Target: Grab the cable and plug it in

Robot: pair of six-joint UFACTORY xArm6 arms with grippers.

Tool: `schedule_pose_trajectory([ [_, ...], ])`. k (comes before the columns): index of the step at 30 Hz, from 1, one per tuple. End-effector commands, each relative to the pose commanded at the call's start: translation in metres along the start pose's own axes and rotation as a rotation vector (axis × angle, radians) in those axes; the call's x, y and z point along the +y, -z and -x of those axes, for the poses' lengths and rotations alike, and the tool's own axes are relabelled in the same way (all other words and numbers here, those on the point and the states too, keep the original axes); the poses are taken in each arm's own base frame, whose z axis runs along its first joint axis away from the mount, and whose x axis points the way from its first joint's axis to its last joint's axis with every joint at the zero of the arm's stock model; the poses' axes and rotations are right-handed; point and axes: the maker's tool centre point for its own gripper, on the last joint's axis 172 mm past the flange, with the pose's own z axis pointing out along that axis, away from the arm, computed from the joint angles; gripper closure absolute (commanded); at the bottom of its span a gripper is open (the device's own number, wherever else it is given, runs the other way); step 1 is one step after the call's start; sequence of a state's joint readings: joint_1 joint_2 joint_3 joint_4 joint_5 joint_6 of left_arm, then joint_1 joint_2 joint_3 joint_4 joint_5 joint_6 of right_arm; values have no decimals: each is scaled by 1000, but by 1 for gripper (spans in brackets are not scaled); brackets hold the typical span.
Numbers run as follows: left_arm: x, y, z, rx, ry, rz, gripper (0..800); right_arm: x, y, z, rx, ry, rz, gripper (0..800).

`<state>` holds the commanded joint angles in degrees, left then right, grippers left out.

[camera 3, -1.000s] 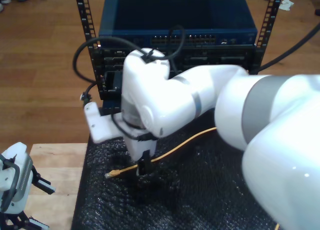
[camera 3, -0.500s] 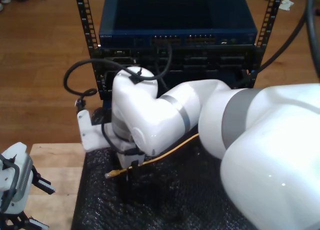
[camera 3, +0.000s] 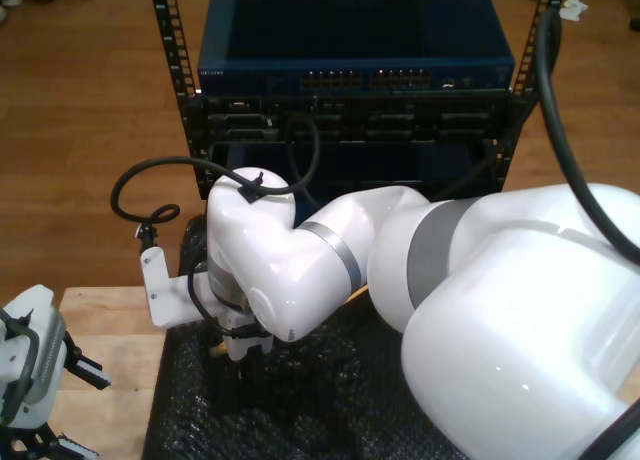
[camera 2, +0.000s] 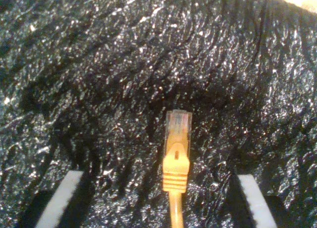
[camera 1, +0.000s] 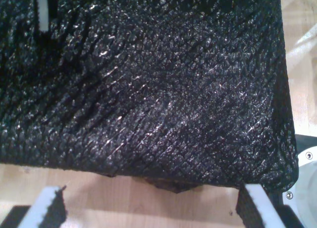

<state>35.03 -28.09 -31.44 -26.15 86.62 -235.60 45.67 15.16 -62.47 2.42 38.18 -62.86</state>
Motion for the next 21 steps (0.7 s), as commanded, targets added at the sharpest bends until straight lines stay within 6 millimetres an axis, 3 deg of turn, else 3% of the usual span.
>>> schedule_pose_trajectory([
  [11, 0, 0, 0, 0, 0, 0, 1, 7, -3, 3, -17, 36, 31, 341],
  [21, 0, 0, 0, 0, 0, 0, 1, 9, -3, 3, -28, 55, 37, 350],
])
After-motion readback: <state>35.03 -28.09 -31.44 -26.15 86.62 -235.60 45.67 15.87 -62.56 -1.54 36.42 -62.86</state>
